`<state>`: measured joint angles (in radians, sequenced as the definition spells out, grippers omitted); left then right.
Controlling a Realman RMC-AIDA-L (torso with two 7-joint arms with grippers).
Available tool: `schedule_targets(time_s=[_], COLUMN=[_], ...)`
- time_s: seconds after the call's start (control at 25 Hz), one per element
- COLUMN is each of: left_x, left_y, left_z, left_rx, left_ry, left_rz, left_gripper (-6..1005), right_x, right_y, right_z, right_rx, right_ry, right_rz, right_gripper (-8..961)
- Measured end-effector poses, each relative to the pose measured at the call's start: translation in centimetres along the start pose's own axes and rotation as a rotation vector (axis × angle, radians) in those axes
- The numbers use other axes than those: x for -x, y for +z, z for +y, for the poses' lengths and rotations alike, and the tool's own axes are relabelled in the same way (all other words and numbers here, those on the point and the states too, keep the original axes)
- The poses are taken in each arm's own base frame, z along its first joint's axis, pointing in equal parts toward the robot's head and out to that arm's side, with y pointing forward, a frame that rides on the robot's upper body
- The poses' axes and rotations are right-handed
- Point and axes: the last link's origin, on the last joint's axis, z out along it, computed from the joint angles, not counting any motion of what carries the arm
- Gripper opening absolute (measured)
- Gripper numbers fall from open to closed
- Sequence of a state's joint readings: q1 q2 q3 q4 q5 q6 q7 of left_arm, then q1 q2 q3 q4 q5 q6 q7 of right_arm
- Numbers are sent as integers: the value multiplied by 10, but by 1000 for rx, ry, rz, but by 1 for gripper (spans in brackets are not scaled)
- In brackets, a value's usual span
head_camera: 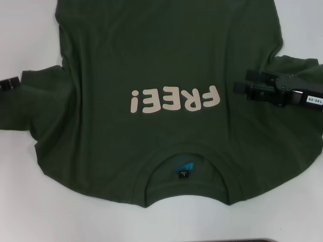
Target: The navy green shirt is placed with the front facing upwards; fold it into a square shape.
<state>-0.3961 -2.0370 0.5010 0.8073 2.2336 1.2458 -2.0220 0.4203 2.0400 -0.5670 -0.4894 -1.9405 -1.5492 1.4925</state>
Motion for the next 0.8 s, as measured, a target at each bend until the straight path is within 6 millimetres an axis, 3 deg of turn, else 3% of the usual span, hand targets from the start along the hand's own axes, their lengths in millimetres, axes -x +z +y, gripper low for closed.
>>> schedule_targets(time_s=[0.32,0.8], left_x=[6,4], left_y=[-1,1], left_z=[4,10], left_rx=[27,50], left_ry=[20,42], left_rz=[-57,-71], left_gripper=[872,796], right_x=[0,0], right_y=[-1,0], right_z=[0,1], right_rx=[-1,3], right_ry=[1,3], right_rz=[-5,-7], right_gripper=[915,914])
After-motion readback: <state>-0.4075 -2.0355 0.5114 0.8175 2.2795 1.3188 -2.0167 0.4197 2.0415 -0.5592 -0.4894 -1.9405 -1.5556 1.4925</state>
